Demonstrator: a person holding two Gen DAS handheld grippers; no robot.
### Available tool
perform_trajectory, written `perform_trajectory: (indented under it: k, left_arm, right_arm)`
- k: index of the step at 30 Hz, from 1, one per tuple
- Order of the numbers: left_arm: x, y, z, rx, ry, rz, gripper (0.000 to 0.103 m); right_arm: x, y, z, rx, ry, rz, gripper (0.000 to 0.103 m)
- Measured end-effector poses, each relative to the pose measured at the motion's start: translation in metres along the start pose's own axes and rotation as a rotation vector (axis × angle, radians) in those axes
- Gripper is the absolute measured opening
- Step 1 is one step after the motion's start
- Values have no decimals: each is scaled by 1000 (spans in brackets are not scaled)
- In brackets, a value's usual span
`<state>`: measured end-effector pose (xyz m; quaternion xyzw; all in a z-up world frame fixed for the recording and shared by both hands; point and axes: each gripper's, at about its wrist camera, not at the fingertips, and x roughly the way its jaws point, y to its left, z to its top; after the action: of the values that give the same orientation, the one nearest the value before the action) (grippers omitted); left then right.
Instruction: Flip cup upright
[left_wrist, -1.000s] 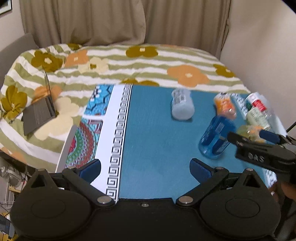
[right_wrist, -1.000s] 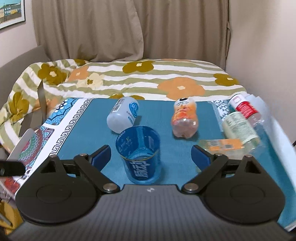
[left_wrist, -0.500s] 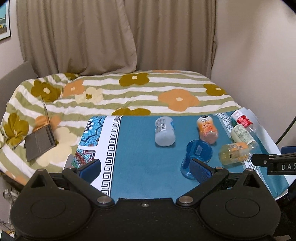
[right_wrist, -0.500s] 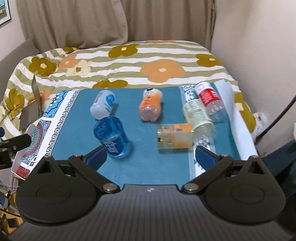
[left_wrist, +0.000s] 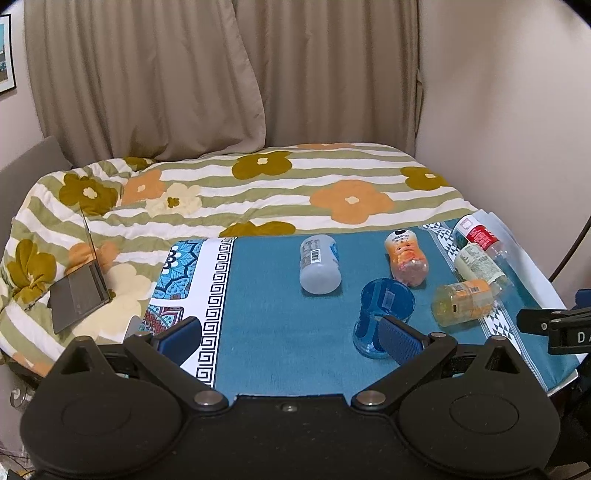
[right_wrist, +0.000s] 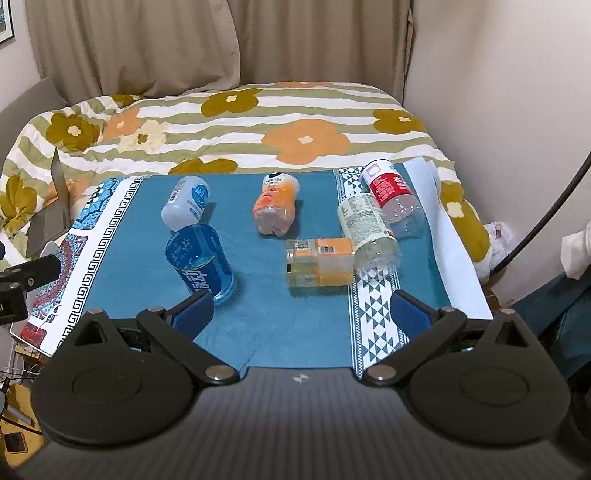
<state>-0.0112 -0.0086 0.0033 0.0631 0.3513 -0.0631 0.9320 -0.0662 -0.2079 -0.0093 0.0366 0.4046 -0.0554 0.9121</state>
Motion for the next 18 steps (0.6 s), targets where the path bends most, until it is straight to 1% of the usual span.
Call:
perform_trajectory:
  k: [18]
  left_arm:
    - [3, -4, 2, 9, -12, -3, 103]
  right_arm:
    - [2, -1, 0, 7, 1, -4, 103]
